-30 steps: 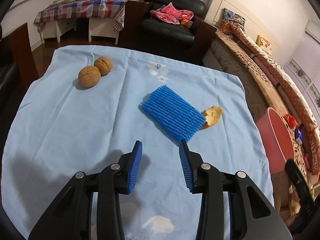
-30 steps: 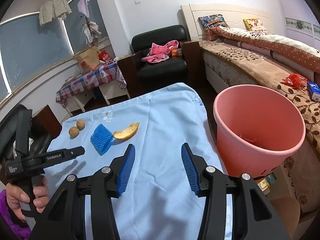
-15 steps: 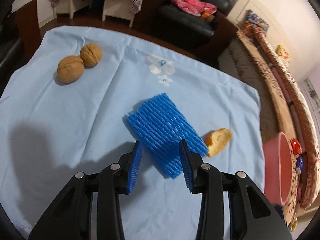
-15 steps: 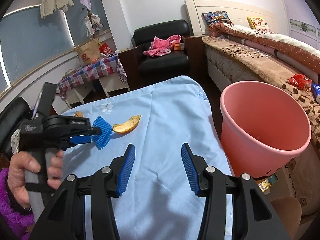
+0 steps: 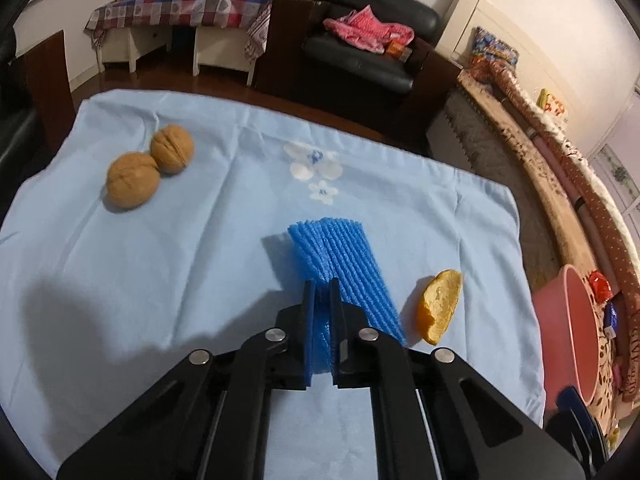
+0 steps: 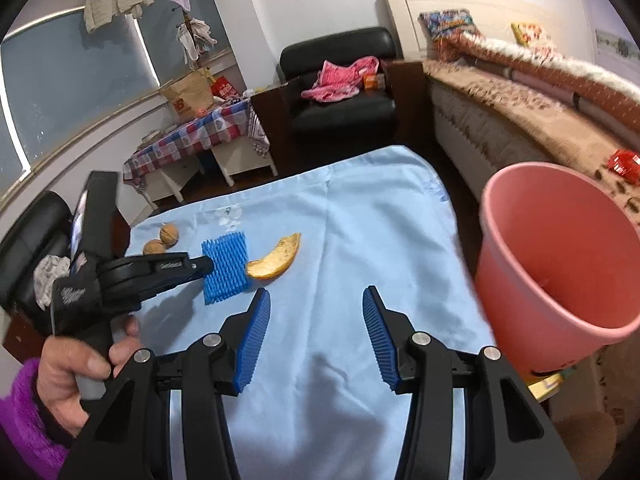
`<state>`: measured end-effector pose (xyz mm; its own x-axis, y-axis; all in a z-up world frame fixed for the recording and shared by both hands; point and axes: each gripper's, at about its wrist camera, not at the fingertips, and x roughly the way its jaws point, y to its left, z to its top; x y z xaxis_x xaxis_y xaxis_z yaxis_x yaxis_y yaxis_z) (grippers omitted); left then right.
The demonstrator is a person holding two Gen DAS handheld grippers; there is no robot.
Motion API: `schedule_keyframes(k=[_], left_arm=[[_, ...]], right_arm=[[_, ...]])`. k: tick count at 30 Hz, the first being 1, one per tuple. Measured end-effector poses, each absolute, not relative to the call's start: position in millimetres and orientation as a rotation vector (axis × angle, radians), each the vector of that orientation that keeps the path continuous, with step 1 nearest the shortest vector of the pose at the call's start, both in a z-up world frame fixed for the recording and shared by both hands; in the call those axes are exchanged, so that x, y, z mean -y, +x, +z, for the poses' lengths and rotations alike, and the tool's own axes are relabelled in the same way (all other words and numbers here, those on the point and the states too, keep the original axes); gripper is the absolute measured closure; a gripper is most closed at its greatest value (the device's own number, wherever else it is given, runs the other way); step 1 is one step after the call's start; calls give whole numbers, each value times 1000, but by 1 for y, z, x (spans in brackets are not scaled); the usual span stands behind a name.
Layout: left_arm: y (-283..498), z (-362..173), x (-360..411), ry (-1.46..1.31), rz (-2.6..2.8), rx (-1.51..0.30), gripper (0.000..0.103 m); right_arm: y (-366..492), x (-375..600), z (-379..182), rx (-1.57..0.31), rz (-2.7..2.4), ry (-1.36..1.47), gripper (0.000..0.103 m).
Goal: Collect trash
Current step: 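Grasp the blue mesh pad with the left gripper while the right gripper grasps the banana peel, then carry the blue pad and banana peel in both grippers over the pink bucket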
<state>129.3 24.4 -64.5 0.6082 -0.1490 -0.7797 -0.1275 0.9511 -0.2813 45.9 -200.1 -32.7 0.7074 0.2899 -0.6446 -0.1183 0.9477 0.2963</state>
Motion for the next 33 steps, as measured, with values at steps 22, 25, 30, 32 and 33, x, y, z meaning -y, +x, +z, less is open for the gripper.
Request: schedule_keyframes(k=[22,25,30,32,33], left_arm=[[101,-47,-50,-327,-108,-833,98],[99,-46,-47,-320,-113,-830,98],[97,-44,-41,-309,-122,-826,98],[95,-40,-38,-305,-129,-822,98],[94,-40,-37,-303,-131,-821,98]], right_arm=[[161,143,-81,-928,267,186,88],[155,141,-81,-917,271,172,96],[143,144,-72,-880,287,175,100],[133,146,-63,-851,291,165,100],[130,146,-60,-841,292,162,100]])
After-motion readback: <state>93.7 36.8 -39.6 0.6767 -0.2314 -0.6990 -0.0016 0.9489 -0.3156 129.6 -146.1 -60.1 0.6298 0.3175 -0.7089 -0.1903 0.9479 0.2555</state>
